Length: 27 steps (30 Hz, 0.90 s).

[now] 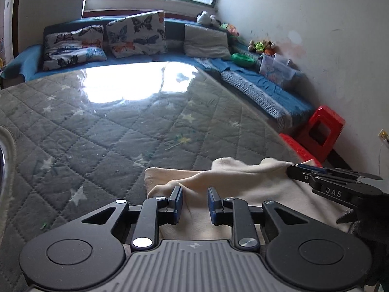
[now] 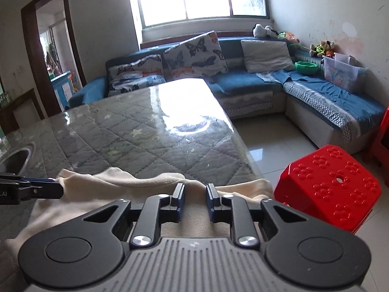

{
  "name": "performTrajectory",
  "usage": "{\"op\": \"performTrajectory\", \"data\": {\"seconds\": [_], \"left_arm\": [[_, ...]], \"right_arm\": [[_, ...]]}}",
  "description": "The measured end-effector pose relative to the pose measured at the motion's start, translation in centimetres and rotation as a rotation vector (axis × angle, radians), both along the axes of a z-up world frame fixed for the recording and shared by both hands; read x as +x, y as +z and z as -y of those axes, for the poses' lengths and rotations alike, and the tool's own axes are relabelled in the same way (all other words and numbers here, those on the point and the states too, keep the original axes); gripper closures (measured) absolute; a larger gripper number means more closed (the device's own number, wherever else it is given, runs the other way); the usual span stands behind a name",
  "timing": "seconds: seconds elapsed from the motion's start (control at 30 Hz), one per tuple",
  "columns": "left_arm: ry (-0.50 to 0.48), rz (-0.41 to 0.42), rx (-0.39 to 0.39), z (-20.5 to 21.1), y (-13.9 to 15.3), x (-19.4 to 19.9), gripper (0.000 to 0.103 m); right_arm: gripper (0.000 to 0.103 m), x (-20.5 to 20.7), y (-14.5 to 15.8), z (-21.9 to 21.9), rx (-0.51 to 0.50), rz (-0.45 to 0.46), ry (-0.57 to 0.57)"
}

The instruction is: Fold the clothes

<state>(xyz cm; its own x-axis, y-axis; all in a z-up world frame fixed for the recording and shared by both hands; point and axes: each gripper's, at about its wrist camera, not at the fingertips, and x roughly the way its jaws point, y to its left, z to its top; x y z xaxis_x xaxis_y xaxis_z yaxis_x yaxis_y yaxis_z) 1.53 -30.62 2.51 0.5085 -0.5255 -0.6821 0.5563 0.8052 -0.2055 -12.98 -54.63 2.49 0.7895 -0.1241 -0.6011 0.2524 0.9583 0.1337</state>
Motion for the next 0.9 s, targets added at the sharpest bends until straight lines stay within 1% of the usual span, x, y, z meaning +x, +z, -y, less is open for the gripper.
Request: {"op": "performTrajectory", "data": {"seconds": [0.1,0.17,0.2,0.3,0.4,0.63,0.77,0.83,0.9], "left_arm": [[0.011,-0.006,0.006,0.1,-0.5,0.8,0.078],[0.010,-0.006,-0.004,-0.2,-0.2,0.5,0.078],[0.007,-0.004,-0.009,-0.4,0.0,0.3,0.077],[-0.015,0.014,-0.020,-0.8,0.6,-1.3,0.077],[-0.050,0.029,-0.031,-1.1,1.1,-3.3,0.077],[-0.121,0.065,-0.023,-1.6,0.7,-8.1,0.077],[-0.129,0.078,0.006,-1.6,-0.2,-9.1,0.077],[-0.125,0.084,0.006,-1.6,-0.6,-9.1,0.077],[-0.119,0.089,0.002,-1.8,-0.3,-9.3,0.077]], "right_arm": [[0.079,-0.6,0.3,-0.5,-0.018,0.005,0.014],[0.075,-1.1,0.6,-0.9,-0.030,0.009,0.024],[0.071,-1.3,0.7,-1.0,-0.036,0.011,0.029],[0.069,-1.9,1.0,-1.5,-0.054,0.016,0.043],[0.065,-3.8,1.4,-2.7,-0.062,0.023,0.060],[0.065,-9.0,1.1,-5.8,-0.092,0.053,0.060],[0.065,-9.9,0.4,-6.9,-0.128,0.060,0.045],[0.065,-10.0,0.3,-7.2,-0.144,0.064,0.041],[0.065,-10.2,0.2,-7.6,-0.159,0.068,0.038]]}}
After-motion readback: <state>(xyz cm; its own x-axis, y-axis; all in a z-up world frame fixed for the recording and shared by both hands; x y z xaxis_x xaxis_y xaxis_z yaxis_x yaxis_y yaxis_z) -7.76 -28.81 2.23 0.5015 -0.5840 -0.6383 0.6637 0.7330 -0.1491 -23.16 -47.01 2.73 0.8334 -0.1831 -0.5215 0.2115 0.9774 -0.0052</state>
